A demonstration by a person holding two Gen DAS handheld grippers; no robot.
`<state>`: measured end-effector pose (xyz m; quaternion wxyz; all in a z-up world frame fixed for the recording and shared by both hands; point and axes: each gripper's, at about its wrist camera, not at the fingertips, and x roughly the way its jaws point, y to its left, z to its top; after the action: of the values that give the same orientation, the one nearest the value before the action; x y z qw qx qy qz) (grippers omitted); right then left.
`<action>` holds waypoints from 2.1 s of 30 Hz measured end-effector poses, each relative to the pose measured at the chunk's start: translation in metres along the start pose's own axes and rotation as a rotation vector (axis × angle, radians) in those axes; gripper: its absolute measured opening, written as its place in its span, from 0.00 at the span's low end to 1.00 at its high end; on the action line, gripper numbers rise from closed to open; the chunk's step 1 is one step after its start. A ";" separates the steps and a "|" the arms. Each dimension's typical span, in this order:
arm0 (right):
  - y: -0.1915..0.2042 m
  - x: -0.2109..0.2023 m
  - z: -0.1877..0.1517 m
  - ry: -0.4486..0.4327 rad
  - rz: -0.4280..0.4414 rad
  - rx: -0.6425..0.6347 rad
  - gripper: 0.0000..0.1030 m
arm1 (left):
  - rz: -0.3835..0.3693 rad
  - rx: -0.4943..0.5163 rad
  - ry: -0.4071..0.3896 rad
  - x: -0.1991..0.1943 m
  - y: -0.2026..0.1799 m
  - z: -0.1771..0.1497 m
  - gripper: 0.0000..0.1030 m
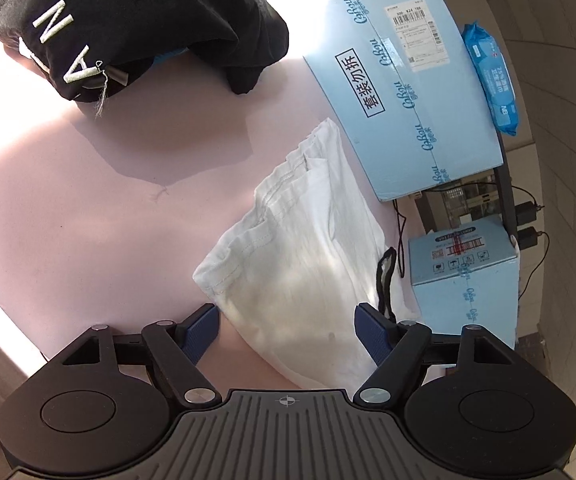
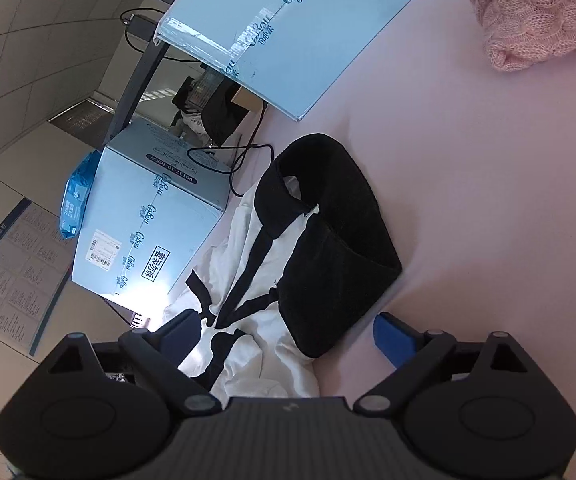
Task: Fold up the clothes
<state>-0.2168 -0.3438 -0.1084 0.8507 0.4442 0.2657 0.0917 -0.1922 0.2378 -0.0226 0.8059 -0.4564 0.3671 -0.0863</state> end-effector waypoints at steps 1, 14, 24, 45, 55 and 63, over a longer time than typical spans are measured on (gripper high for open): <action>0.000 0.002 0.000 -0.006 -0.004 -0.002 0.89 | 0.031 0.029 -0.018 0.004 -0.005 0.000 0.58; -0.032 0.001 0.002 -0.048 0.000 0.065 0.06 | 0.156 0.198 -0.137 0.015 -0.014 -0.010 0.04; -0.029 -0.038 0.000 -0.063 0.105 0.024 0.03 | 0.131 0.249 -0.152 -0.014 -0.029 -0.020 0.03; -0.012 0.018 -0.020 0.205 0.024 0.119 0.07 | 0.152 0.167 -0.090 -0.002 -0.010 -0.018 0.03; -0.014 -0.012 -0.030 0.096 0.167 0.056 0.07 | 0.106 0.323 -0.126 -0.016 -0.031 -0.021 0.03; -0.006 -0.034 -0.027 0.076 0.291 -0.055 0.07 | 0.065 0.306 -0.123 -0.036 -0.034 -0.026 0.03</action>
<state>-0.2601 -0.3414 -0.1127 0.8296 0.4507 0.2278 0.2381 -0.2288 0.2175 0.0151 0.8893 -0.3207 0.3143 -0.0869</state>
